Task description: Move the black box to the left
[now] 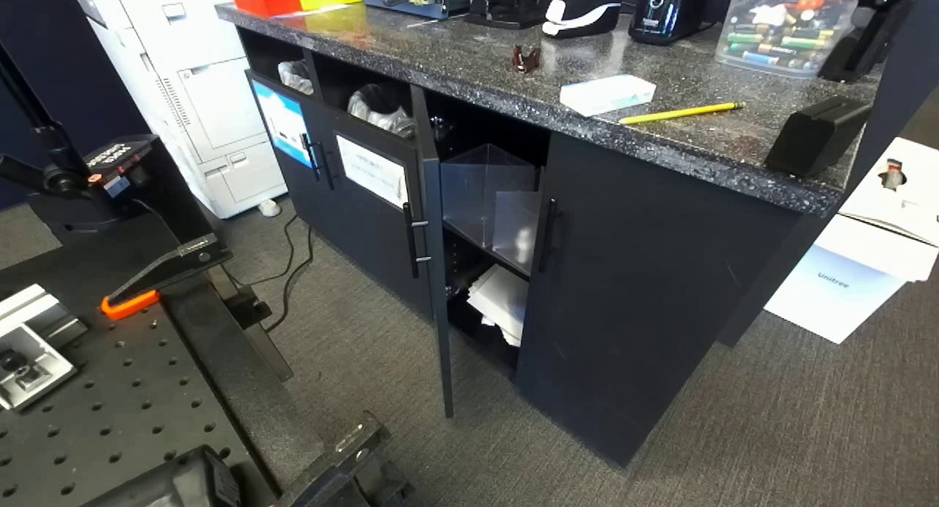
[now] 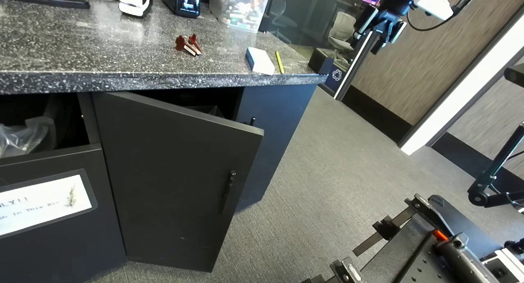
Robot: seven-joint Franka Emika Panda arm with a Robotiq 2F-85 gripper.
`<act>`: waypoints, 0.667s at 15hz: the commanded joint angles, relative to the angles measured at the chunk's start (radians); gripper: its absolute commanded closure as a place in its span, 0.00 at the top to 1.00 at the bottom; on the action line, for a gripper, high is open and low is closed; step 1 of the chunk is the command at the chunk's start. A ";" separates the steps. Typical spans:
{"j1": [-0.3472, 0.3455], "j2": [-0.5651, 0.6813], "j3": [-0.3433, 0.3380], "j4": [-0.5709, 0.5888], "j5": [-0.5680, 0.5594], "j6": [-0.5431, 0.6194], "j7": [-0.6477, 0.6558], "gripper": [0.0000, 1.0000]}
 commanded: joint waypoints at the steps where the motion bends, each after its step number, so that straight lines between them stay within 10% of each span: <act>1: 0.003 0.150 0.030 0.237 0.018 -0.075 0.087 1.00; 10: 0.064 0.425 0.021 0.636 -0.014 -0.216 0.264 1.00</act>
